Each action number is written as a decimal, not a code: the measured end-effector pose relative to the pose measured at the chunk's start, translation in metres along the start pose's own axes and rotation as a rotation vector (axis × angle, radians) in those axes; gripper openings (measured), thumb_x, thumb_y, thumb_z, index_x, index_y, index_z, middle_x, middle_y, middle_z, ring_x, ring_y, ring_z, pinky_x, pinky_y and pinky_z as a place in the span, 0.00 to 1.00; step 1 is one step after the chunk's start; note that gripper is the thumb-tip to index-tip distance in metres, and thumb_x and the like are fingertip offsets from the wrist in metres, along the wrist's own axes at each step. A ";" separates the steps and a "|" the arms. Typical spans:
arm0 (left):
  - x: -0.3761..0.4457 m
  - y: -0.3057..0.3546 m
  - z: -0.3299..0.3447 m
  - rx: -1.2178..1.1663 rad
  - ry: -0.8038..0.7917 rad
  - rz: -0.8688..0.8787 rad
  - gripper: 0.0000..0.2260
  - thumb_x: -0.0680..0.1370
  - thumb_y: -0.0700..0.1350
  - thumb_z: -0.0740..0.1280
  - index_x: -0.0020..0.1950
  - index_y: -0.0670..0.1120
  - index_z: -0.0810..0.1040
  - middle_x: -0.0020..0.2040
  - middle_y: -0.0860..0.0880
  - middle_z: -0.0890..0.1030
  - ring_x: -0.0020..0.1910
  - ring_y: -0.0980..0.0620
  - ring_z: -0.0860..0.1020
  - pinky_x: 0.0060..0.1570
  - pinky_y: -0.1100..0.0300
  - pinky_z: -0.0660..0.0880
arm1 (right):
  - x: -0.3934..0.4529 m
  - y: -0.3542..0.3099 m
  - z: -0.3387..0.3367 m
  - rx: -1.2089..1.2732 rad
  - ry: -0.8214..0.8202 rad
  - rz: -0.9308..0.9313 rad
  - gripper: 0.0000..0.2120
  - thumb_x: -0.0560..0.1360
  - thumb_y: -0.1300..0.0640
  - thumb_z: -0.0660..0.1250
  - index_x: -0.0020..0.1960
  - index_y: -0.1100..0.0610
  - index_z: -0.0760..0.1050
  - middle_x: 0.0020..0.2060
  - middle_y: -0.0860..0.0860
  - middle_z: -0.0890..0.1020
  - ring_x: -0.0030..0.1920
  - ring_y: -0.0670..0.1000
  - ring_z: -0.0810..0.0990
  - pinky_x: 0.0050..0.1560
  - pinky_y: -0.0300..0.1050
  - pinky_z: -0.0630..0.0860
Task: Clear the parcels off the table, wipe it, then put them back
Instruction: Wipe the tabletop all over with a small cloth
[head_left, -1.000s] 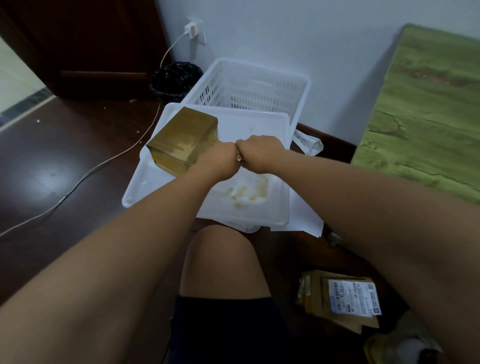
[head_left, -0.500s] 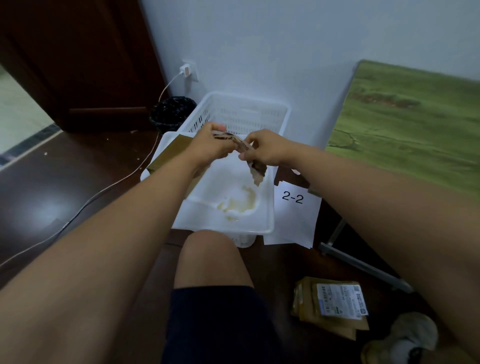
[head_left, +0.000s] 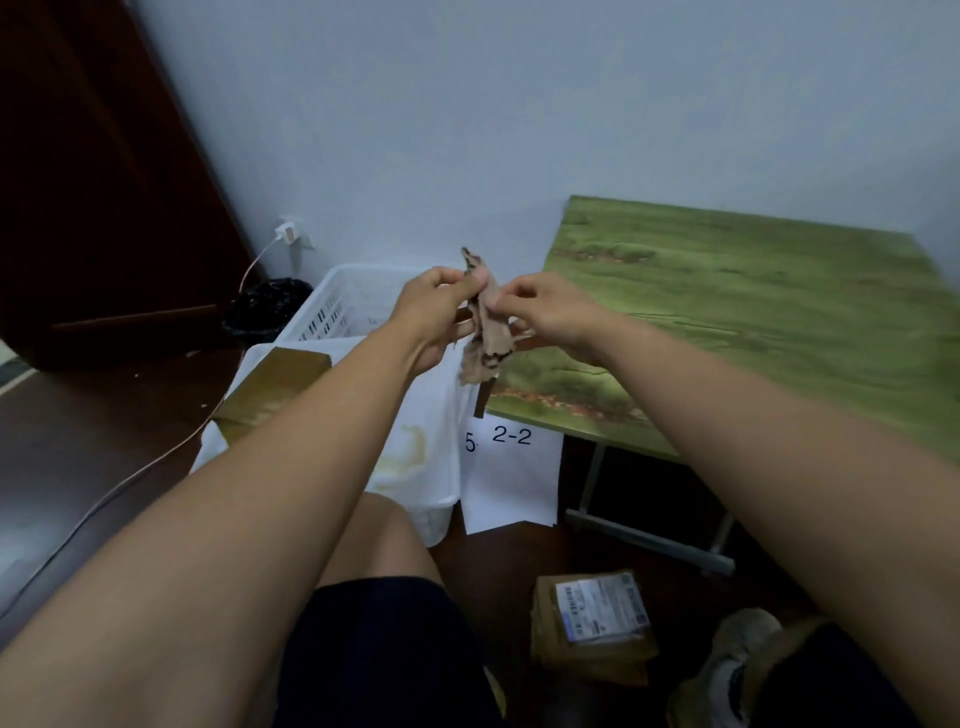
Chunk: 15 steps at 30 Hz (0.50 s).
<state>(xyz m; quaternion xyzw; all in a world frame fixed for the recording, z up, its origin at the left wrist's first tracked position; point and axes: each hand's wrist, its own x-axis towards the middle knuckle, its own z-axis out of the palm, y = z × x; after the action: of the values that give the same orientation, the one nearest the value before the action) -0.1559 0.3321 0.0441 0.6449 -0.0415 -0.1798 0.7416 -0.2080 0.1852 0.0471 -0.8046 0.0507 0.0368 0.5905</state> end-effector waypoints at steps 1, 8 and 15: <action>-0.001 0.000 0.008 -0.009 -0.027 -0.002 0.07 0.78 0.43 0.70 0.47 0.44 0.72 0.39 0.46 0.80 0.34 0.51 0.81 0.35 0.60 0.79 | -0.005 0.001 -0.006 0.013 0.009 0.012 0.06 0.77 0.55 0.68 0.46 0.57 0.77 0.40 0.53 0.81 0.38 0.51 0.80 0.48 0.50 0.80; -0.004 -0.014 0.069 0.051 -0.086 -0.047 0.04 0.80 0.38 0.65 0.47 0.44 0.72 0.43 0.46 0.80 0.36 0.52 0.79 0.30 0.63 0.77 | -0.048 0.022 -0.057 0.164 0.227 0.177 0.13 0.79 0.65 0.60 0.38 0.56 0.72 0.31 0.52 0.76 0.30 0.50 0.73 0.32 0.41 0.70; 0.000 -0.048 0.107 0.589 -0.083 -0.025 0.07 0.77 0.37 0.63 0.52 0.47 0.75 0.46 0.44 0.80 0.43 0.48 0.79 0.42 0.56 0.78 | -0.077 0.064 -0.099 -0.749 0.495 0.279 0.13 0.78 0.60 0.59 0.62 0.57 0.71 0.54 0.56 0.79 0.52 0.59 0.79 0.51 0.51 0.77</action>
<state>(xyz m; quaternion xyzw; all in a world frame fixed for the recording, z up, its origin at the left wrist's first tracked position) -0.1976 0.2263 0.0152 0.8248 -0.1144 -0.1954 0.5181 -0.2928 0.0747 0.0252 -0.9324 0.2810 -0.0613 0.2190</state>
